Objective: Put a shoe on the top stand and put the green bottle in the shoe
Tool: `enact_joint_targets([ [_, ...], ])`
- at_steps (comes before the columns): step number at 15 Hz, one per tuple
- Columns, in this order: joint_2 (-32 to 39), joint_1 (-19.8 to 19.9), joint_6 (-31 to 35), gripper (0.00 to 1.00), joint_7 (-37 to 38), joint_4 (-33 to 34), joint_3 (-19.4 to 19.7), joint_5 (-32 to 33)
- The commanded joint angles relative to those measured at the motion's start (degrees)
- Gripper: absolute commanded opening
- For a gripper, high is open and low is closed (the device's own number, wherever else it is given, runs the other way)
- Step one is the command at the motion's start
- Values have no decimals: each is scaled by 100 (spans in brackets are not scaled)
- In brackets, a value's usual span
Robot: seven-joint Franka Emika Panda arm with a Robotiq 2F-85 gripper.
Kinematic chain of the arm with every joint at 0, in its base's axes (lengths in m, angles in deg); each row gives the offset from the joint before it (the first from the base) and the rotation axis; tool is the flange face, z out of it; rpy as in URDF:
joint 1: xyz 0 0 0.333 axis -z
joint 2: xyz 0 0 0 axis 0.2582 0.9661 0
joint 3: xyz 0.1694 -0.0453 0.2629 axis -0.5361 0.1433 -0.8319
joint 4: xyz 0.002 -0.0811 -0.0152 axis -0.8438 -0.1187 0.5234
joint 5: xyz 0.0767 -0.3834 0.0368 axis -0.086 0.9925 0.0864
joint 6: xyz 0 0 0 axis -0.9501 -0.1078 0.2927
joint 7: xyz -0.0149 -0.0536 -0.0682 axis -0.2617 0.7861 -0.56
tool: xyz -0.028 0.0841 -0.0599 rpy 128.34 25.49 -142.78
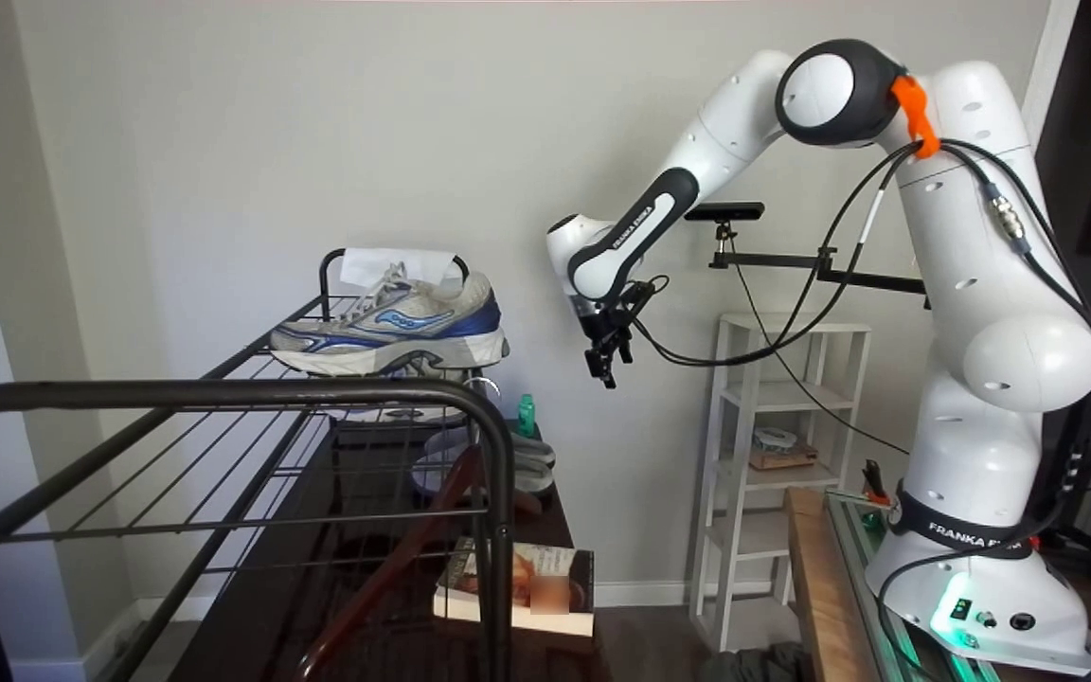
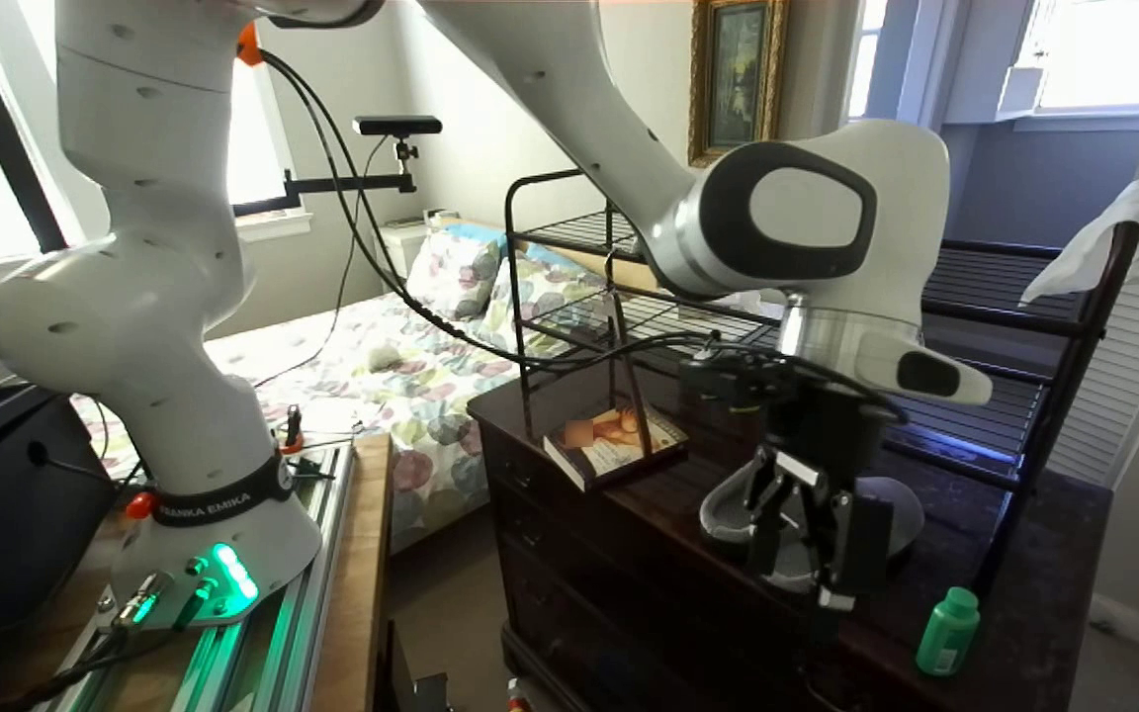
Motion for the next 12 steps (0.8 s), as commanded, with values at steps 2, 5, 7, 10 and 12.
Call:
enact_joint_targets([
  [2, 394, -111, -429, 100, -100, 644, -38, 83],
  [5, 542, -144, -491, 100, -90, 801, -44, 82],
  [7, 523, -118, -490, 100, -90, 780, -32, 81],
  [10, 547, 7, -161, 100, -360, 949, -77, 12],
  [12, 653, 39, 110, 100, -415, 1070, -88, -17],
])
